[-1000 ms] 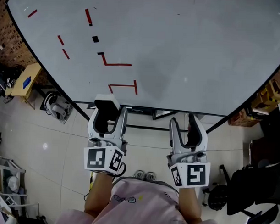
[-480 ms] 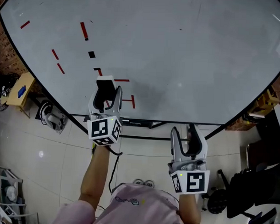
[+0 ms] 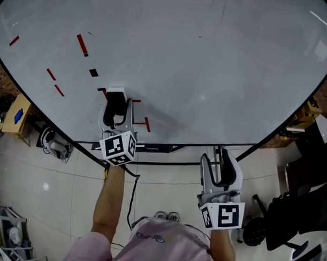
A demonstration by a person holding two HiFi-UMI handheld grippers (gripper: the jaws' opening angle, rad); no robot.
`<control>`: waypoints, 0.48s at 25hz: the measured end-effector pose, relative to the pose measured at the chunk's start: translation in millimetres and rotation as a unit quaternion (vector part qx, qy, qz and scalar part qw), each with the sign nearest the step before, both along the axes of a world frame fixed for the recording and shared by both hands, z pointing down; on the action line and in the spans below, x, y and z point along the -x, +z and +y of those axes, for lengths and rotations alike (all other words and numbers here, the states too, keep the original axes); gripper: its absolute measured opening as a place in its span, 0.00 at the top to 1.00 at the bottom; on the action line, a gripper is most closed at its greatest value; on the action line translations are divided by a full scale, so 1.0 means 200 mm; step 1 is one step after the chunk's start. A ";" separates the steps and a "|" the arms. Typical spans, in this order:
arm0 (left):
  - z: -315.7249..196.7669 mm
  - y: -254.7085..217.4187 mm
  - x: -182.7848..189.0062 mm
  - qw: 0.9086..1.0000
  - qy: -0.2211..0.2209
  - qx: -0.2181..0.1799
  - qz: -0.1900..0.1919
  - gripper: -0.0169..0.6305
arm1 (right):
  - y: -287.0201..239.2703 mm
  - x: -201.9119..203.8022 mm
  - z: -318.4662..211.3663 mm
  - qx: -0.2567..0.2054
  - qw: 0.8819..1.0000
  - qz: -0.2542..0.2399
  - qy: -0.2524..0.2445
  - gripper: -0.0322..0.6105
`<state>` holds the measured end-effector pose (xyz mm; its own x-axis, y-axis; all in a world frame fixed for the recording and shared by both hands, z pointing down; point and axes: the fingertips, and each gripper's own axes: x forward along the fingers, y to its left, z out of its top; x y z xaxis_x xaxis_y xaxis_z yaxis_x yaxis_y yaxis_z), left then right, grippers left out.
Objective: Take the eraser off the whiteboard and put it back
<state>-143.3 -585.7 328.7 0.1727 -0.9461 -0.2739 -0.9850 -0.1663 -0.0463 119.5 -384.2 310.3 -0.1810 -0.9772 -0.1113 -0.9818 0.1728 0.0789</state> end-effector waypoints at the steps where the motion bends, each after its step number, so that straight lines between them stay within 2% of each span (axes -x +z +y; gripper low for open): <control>1: 0.00 0.00 0.00 1.000 -0.002 -0.009 0.000 0.53 | 0.00 -0.01 0.00 0.001 1.000 0.001 0.002 0.62; 3: 0.00 0.00 0.00 1.000 -0.005 -0.024 0.002 0.53 | 0.01 -0.02 0.00 0.004 1.000 0.003 0.005 0.62; 7: 0.04 0.00 0.00 0.999 0.011 -0.028 0.022 0.53 | 0.03 -0.04 -0.01 0.009 1.000 0.003 0.011 0.62; 12: 0.26 0.05 0.02 0.999 0.021 -0.022 0.038 0.52 | 0.05 -0.05 0.00 0.015 1.000 -0.026 0.008 0.62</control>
